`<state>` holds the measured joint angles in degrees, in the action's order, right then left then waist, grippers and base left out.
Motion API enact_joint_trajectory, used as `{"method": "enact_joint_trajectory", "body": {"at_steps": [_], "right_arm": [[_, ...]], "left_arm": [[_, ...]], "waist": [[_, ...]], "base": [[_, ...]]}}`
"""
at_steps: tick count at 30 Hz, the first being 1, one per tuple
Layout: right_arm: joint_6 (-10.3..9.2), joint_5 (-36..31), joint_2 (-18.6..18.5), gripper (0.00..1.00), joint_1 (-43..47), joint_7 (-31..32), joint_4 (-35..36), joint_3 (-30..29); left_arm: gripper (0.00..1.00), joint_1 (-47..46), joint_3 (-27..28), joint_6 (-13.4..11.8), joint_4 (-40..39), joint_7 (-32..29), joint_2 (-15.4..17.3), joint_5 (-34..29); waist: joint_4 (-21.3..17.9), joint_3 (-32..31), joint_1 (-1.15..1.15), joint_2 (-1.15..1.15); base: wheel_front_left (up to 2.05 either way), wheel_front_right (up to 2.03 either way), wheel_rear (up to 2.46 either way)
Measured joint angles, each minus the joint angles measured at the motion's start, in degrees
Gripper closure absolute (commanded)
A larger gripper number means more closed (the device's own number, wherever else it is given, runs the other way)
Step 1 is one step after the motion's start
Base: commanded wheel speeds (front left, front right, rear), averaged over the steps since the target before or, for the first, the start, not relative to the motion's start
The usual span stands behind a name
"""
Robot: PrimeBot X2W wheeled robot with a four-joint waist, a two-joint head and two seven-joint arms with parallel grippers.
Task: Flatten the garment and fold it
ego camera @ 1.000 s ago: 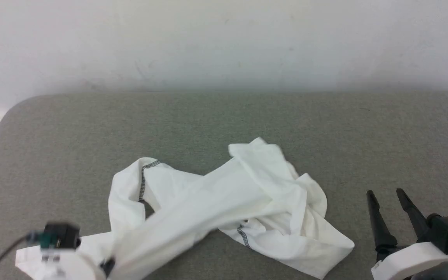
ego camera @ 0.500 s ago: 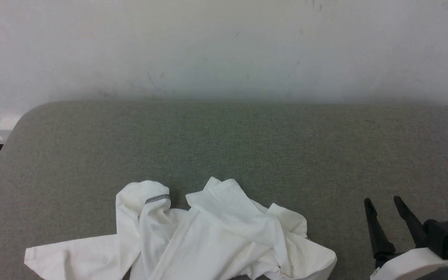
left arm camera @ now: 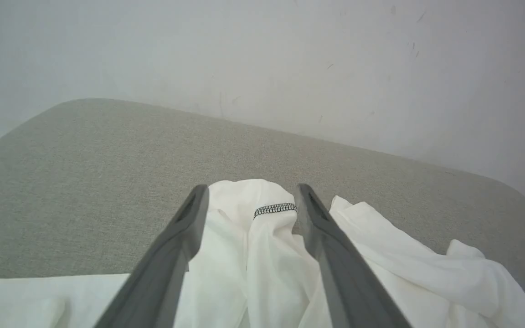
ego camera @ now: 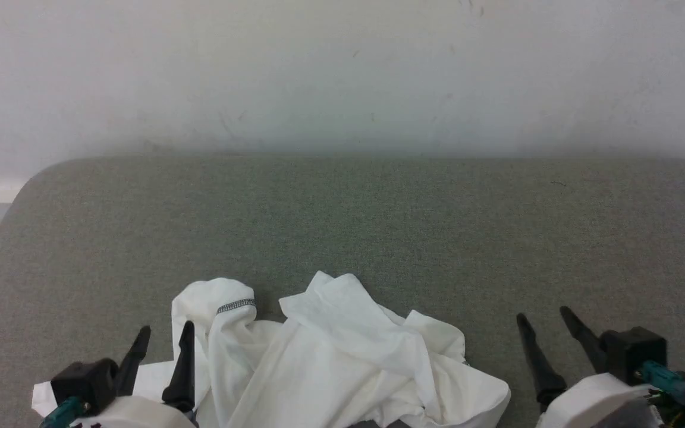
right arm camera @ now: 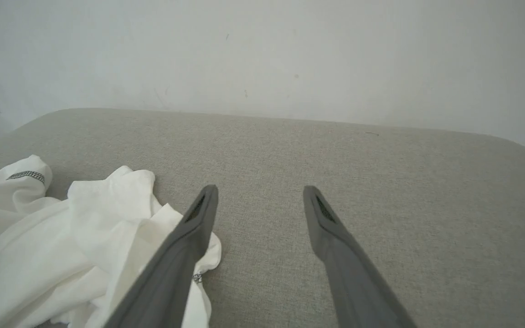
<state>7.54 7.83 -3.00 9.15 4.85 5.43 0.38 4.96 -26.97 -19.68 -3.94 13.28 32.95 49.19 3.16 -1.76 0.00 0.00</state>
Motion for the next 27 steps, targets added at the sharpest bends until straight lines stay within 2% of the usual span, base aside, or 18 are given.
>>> {"method": "enact_joint_trajectory", "body": {"at_steps": [5, 8, 11, 16, 17, 18, 19, 23, 27], "right_arm": [[0.0, -0.1, -0.4, 0.0, -2.8, 5.8, -3.4, 6.5], [0.0, 3.4, -1.7, 0.0, -5.9, 10.1, -6.3, 11.8], [0.0, 6.7, -3.9, 0.0, -10.1, 13.8, -10.1, 16.8], [-0.01, 12.4, -4.8, 0.0, -16.6, 16.7, -17.5, 22.6], [0.0, 13.3, -5.0, 0.63, -17.7, 17.3, -18.8, 23.9], [0.0, 14.3, -5.0, 0.84, -18.4, 17.3, -19.6, 24.8], [0.0, 15.2, -5.0, 1.0, -19.1, 16.8, -19.9, 25.0], [0.0, 15.8, -6.3, 1.0, -21.2, 12.6, -19.2, 22.4], [0.01, 13.6, -8.3, 1.0, -20.0, 9.2, -15.8, 12.5]], "left_arm": [[0.0, -3.2, 2.9, 2.0, 1.2, 1.4, -4.9, -9.5], [0.0, -3.3, 5.8, 4.0, 1.1, 1.5, -8.5, -14.7], [0.0, -3.3, 8.6, 6.8, 2.2, 1.5, -11.5, -17.5], [0.0, -3.4, 12.0, 11.1, 5.1, 1.5, -15.6, -20.9], [0.0, -3.4, 12.7, 11.7, 5.6, 1.5, -16.3, -21.5], [0.0, -3.4, 13.2, 12.4, 6.1, 1.5, -17.0, -22.0], [0.0, -3.4, 13.9, 13.0, 6.6, 1.5, -17.6, -22.4], [0.0, -3.3, 16.5, 14.8, 7.9, 1.5, -19.4, -24.4], [0.0, -3.0, 18.7, 16.4, 9.0, 1.5, -21.0, -25.7]], "waist": [[0.5, 0.7, 0.0, 0.0], [1.2, 1.2, 0.0, 0.0], [2.1, 1.9, 0.01, 0.0], [3.8, 3.0, 0.01, 0.0], [4.1, 3.2, 0.01, 0.0], [4.4, 3.4, 0.01, 0.0], [4.6, 3.6, 0.01, 0.0], [4.3, 3.8, 0.01, 0.0], [3.1, 3.2, 0.01, 0.0]], "base": [[0.0, 0.0, 0.0], [0.0, 0.0, 0.0], [0.0, 0.0, 0.0], [0.0, 0.0, 0.0], [0.0, 0.0, 0.0], [0.0, 0.0, 0.0], [0.0, 0.0, 0.0], [0.0, 0.0, 0.0], [0.0, 0.0, 0.0]]}}
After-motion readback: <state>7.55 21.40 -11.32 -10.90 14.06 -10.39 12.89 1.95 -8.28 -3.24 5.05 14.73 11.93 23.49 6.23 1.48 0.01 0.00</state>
